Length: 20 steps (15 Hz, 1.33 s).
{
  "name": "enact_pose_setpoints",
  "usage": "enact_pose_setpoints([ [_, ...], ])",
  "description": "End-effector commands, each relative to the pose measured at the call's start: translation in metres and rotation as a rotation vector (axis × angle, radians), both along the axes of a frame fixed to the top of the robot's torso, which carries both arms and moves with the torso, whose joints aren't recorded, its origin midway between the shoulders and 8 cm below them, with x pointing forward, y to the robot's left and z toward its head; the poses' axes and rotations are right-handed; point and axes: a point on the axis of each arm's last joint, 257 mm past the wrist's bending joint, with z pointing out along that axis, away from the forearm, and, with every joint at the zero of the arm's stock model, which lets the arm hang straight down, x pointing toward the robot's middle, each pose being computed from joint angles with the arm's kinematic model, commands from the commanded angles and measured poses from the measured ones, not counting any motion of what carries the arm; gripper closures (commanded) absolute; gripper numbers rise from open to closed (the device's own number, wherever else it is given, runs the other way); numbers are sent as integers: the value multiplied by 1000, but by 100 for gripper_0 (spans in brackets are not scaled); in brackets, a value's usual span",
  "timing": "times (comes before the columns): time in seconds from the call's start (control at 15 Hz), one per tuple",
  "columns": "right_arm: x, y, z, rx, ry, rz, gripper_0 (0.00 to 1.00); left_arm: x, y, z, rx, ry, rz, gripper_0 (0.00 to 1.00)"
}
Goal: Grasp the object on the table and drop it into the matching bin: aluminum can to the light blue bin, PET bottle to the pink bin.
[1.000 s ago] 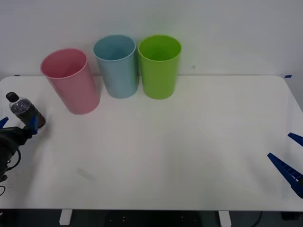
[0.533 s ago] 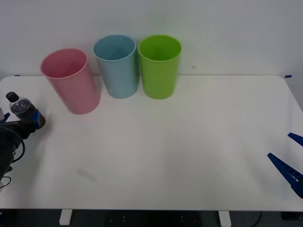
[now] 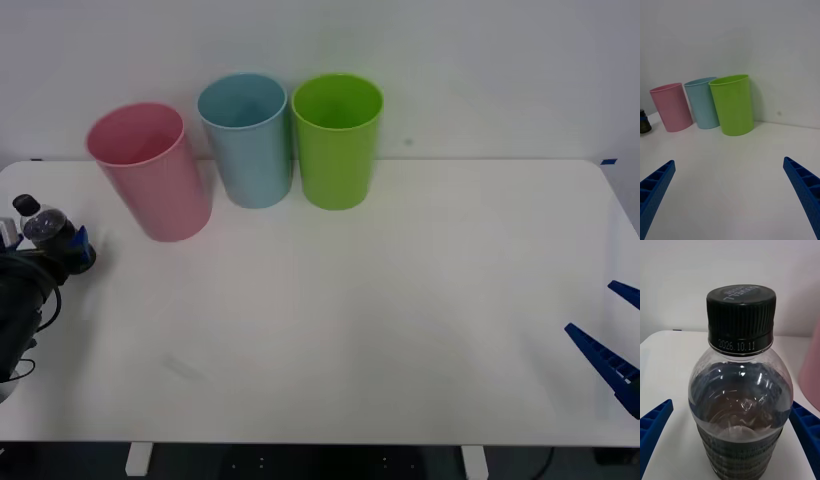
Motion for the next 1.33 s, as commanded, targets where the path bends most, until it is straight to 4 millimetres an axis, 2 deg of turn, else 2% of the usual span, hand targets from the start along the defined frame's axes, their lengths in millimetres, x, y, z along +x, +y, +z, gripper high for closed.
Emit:
enact_pose_setpoints([
  [0.07, 0, 0, 0, 0, 0, 0, 0, 4, 1, 1, 3, 2, 13, 0],
  [0.13, 0, 0, 0, 0, 0, 0, 0, 4, 1, 2, 5, 3, 16, 0],
  [0.2, 0, 0, 0, 0, 0, 0, 0, 4, 2, 1, 6, 4, 19, 16],
  [0.27, 0, 0, 0, 0, 0, 0, 0, 5, 0, 1, 9, 6, 16, 66],
  [0.33, 0, 0, 0, 0, 0, 0, 0, 5, -1, 0, 7, 6, 14, 84],
  [0.4, 0, 0, 0, 0, 0, 0, 0, 5, -1, 0, 7, 6, 14, 94],
  [0.47, 0, 0, 0, 0, 0, 0, 0, 6, -3, 0, 8, 7, 9, 100],
  [0.87, 0, 0, 0, 0, 0, 0, 0, 4, -16, -7, -19, 8, -32, 100],
  [1.0, 0, 0, 0, 0, 0, 0, 0, -2, -19, -1, -17, -6, -68, 100],
  [1.33, 0, 0, 0, 0, 0, 0, 0, -34, -16, 16, -27, -54, -123, 100],
])
